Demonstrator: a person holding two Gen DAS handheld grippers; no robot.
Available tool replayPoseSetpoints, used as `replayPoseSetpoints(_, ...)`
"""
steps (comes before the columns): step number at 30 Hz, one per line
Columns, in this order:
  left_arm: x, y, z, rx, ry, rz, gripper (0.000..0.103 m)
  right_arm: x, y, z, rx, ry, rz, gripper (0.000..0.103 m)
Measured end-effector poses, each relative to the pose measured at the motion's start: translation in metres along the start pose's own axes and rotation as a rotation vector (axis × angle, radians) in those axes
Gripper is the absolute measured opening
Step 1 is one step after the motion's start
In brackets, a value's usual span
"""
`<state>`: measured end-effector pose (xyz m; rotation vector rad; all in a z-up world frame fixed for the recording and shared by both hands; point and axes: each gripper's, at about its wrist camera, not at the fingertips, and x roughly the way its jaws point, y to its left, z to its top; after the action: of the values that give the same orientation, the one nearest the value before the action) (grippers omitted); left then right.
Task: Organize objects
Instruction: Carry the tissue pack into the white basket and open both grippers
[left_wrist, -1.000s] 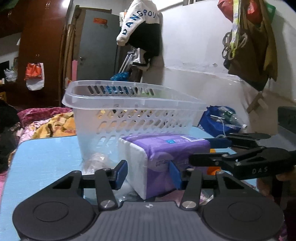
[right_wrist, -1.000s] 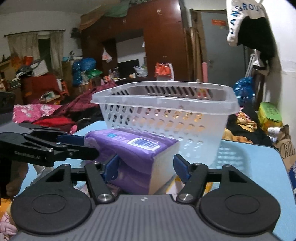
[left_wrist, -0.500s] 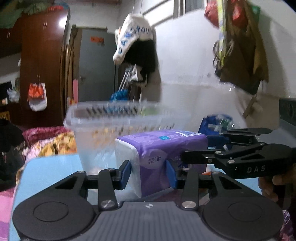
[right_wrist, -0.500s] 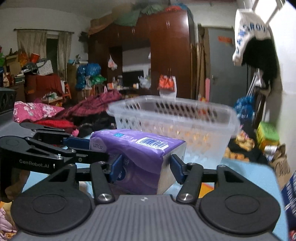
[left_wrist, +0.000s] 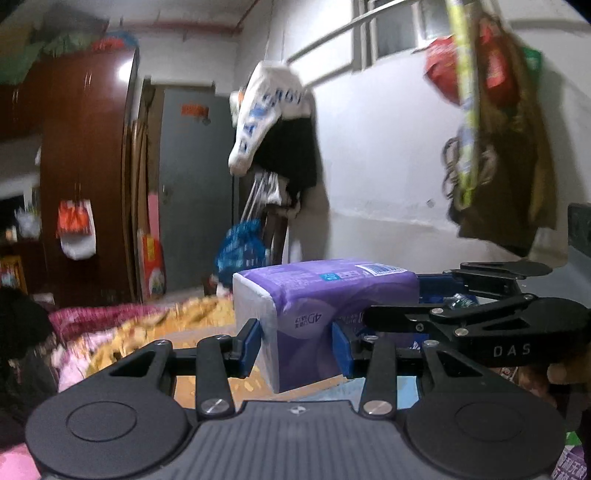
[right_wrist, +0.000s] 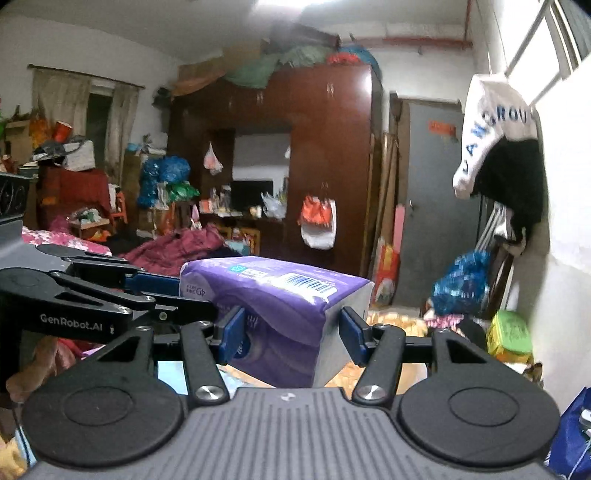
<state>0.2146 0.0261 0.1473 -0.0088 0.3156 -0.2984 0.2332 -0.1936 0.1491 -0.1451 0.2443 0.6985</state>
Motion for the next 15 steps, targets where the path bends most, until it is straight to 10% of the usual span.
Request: replayPoseSetpoints(15,0.116,0.045,-0.019,-0.113,0.353,0.081,0.046,0.103,-0.035,-0.043,0.086,0.374,0.037,0.058)
